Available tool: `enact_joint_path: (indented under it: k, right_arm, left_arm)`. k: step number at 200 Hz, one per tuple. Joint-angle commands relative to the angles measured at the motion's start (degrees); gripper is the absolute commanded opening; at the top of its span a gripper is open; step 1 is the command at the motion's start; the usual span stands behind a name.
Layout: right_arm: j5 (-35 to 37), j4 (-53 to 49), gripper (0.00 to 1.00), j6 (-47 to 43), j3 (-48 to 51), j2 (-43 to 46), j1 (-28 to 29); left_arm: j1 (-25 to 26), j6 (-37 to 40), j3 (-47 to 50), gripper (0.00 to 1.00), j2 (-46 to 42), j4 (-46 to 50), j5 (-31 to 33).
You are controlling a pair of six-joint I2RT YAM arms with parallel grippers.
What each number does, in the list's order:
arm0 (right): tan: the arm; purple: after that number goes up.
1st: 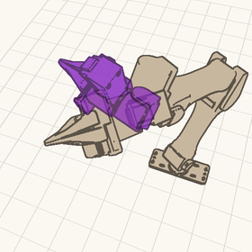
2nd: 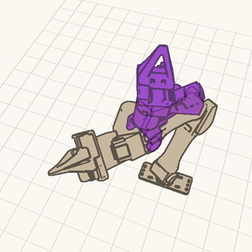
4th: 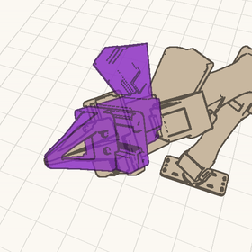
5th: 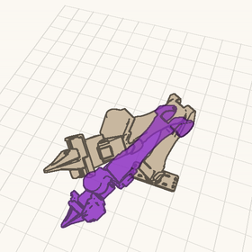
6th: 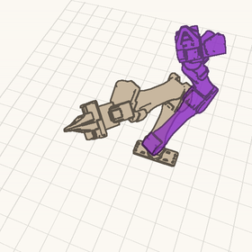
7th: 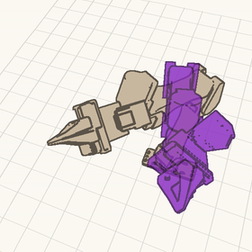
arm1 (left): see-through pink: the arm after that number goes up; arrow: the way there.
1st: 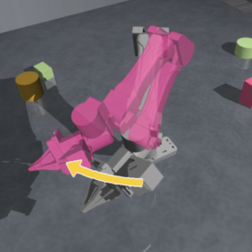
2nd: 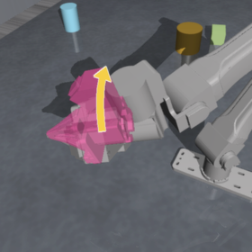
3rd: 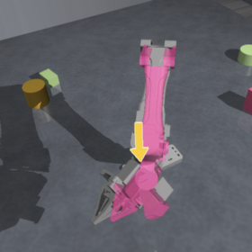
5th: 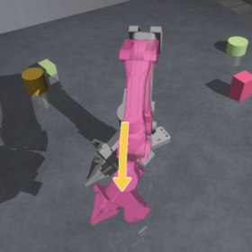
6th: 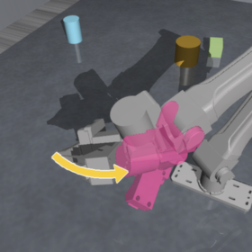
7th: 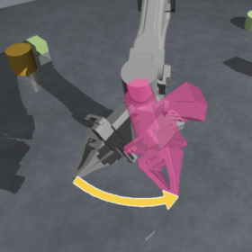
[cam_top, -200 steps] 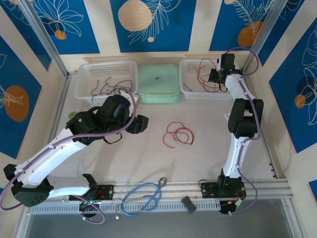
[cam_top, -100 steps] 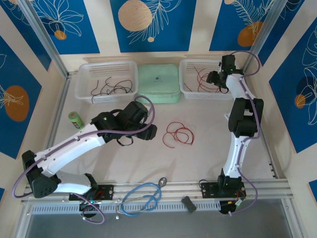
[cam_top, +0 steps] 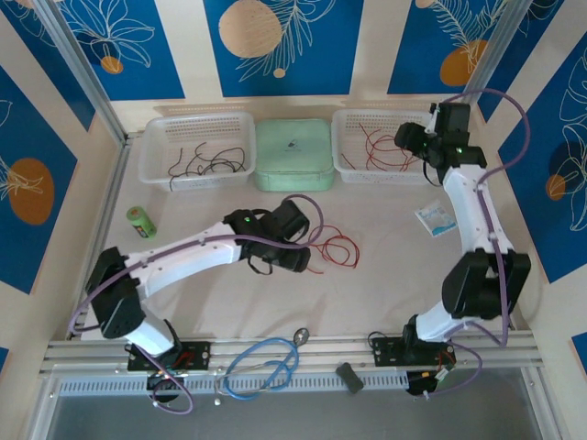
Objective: Untangle the cables
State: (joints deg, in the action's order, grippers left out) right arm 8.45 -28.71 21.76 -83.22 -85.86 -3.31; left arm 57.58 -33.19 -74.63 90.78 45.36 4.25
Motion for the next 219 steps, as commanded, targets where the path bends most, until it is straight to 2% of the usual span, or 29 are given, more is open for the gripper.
enact_joint_path:
  k: [1,31,79,112,162,219]
  right_arm:
    - [-3.2,-0.2,0.65,2.8,5.5,6.2,1.3]
    - [-3.7,-1.0,0.65,3.3,10.9,13.6,3.4]
    - [-4.1,-2.2,0.65,3.5,16.1,20.2,5.3]
    - [-5.3,-1.5,0.64,3.6,18.7,22.1,5.6]
    - [-6.9,-0.8,0.63,3.5,20.2,22.2,5.9]
    - [-7.0,-0.9,0.63,3.2,20.6,22.7,5.8]
  left_arm:
    - [1.0,-2.1,-1.4,0.66,4.2,-2.4,-2.4]
    - [1.1,-6.0,-1.4,0.61,9.5,-5.9,-3.6]
    - [1.1,-10.5,-1.8,0.6,15.4,-11.9,-4.2]
    - [1.0,-12.1,-3.4,0.6,18.8,-10.8,-0.3]
    - [0.1,-8.6,-8.7,0.58,22.2,-6.6,8.4]
    - [-2.3,-4.9,-12.1,0.57,27.5,-4.1,7.6]
